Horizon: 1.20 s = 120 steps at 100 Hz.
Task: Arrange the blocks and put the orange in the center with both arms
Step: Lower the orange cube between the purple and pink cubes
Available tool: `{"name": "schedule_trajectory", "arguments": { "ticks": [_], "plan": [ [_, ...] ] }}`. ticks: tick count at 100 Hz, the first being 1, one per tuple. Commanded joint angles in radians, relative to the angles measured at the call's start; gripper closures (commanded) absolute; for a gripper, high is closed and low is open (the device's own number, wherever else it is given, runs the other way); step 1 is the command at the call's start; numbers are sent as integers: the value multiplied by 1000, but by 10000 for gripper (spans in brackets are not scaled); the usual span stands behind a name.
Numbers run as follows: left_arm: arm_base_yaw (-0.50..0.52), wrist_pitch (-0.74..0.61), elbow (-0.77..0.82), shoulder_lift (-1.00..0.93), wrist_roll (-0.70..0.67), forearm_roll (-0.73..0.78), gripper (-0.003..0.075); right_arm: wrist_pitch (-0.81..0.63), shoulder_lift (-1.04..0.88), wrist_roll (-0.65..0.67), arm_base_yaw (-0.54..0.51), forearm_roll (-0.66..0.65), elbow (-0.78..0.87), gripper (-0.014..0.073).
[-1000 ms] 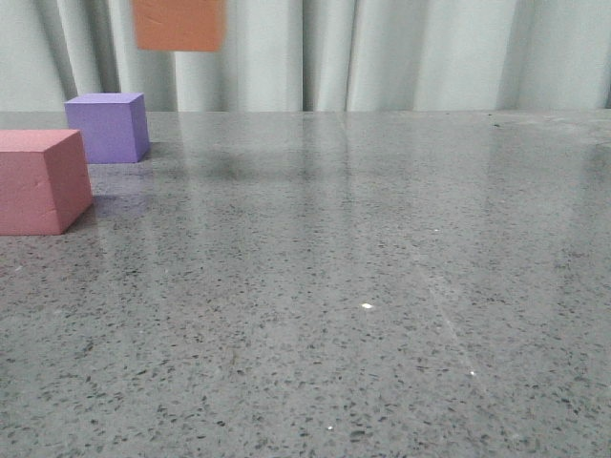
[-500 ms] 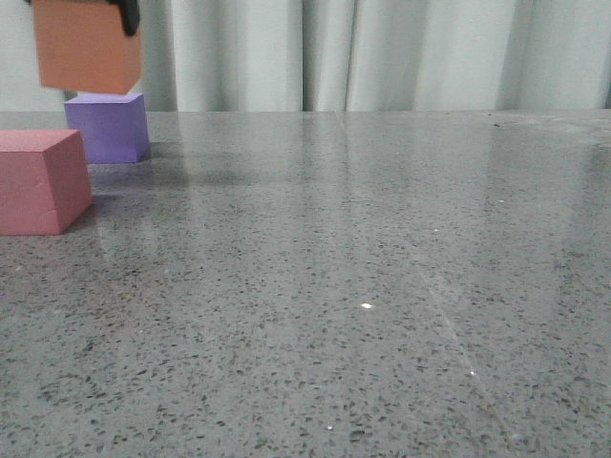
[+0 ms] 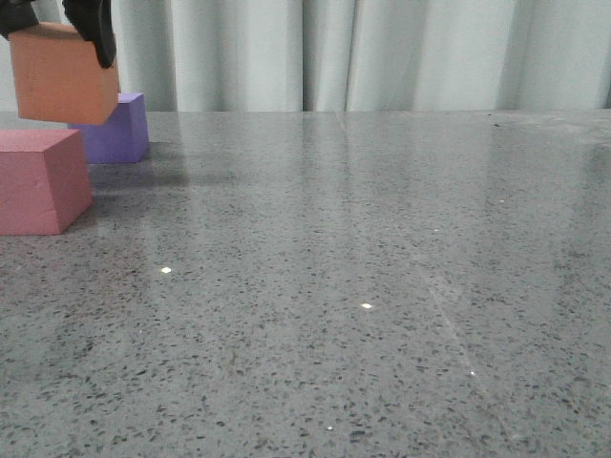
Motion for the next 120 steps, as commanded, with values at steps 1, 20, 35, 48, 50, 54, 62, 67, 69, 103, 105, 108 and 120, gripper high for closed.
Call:
{"name": "schedule_trajectory", "arguments": {
  "ticks": [1, 20, 35, 48, 50, 54, 62, 67, 69, 103, 105, 108, 120],
  "plan": [
    [13, -77, -3, -48, 21, 7, 720, -52, -14, -5, -6, -10, -23, -61],
    [35, -145, 46, -48, 22, -8, 719, -52, -14, -5, -6, -10, -23, -61],
    [45, -160, 56, -48, 22, -26, 720, -53, -14, -5, -6, -10, -23, -61],
    [45, -189, 56, -48, 22, -26, 720, -53, -14, -5, -6, -11, -23, -61],
    [45, -189, 56, -48, 22, -26, 720, -53, -14, -5, -6, -11, -23, -61],
    [45, -189, 56, -48, 22, -26, 720, -53, -14, -5, -6, -11, -23, -61],
    [45, -197, 60, -48, 25, -26, 720, -52, -14, -5, -6, -11, -23, -61],
    [45, -214, 72, -48, 25, -26, 720, -52, -14, -5, -6, -11, -23, -61],
    [45, -221, 75, -48, 25, -26, 720, -52, -14, -5, -6, -11, -23, -61],
    [45, -303, 138, -38, 25, -19, 720, -50, -14, -5, -6, -11, -23, -61],
    [45, -305, 141, -38, 25, -19, 720, -50, -14, -5, -6, -11, -23, -61],
    [45, -312, 146, -36, 25, -17, 719, -49, -14, -5, -6, -11, -23, -61],
    [59, -334, 165, -36, 22, -19, 720, -47, -14, -5, -6, -11, -23, -61]
  ]
}}
